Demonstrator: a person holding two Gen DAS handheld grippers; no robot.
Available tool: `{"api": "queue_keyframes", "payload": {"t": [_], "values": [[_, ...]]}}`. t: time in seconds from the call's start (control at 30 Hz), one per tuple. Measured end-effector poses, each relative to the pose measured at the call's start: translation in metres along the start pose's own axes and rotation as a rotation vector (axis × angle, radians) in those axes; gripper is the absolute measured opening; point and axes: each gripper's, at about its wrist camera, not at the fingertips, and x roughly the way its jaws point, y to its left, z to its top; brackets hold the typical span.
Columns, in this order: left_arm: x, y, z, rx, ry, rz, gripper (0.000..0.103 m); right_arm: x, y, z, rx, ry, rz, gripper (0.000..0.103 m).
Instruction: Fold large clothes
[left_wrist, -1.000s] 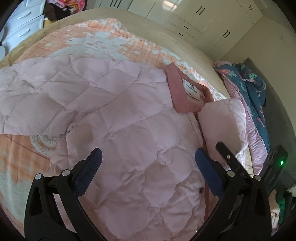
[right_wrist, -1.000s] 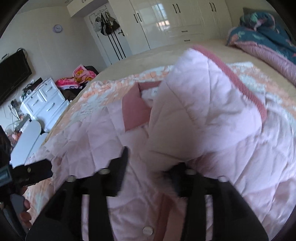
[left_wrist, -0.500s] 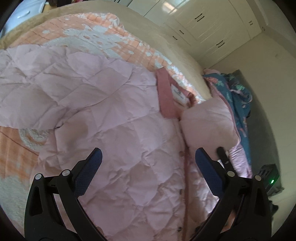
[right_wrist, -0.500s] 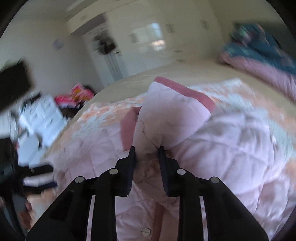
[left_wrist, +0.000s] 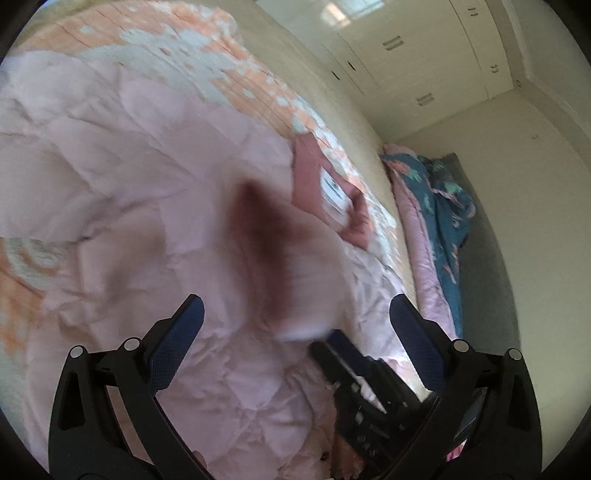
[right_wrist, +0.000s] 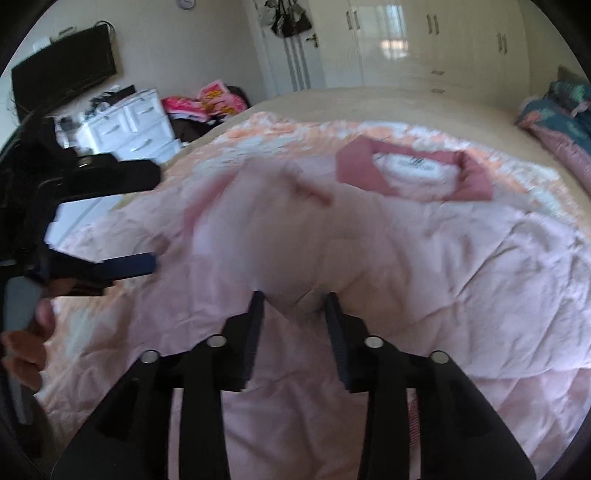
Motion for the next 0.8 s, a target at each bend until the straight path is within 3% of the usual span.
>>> {"api": "queue_keyframes", "payload": {"t": [0.07, 0.17, 0.37, 0.53, 0.67, 0.8], "values": [[0.008, 0.003, -0.002, -0.016, 0.031, -0.017, 0.094, -0.010, 0.002, -0.001, -0.010, -0.011, 0.013, 0.064], [0.022, 0.009, -0.007, -0.038, 0.068, 0.009, 0.094, -0.035, -0.013, -0.002, -0.007, -0.047, -0.012, 0.070], [0.038, 0.016, -0.011, -0.049, 0.083, 0.045, 0.094, -0.078, -0.085, -0.003, 0.091, -0.069, -0.187, 0.071], [0.052, 0.008, -0.016, 0.018, 0.073, 0.091, 0.093, -0.104, -0.136, -0.013, 0.164, -0.075, -0.297, 0.074], [0.062, -0.002, -0.022, 0.093, 0.075, 0.146, 0.055, -0.114, -0.170, -0.023, 0.234, -0.072, -0.345, 0.076], [0.064, -0.005, -0.027, 0.126, 0.059, 0.141, 0.021, -0.119, -0.194, -0.033, 0.306, -0.068, -0.365, 0.076]]}}
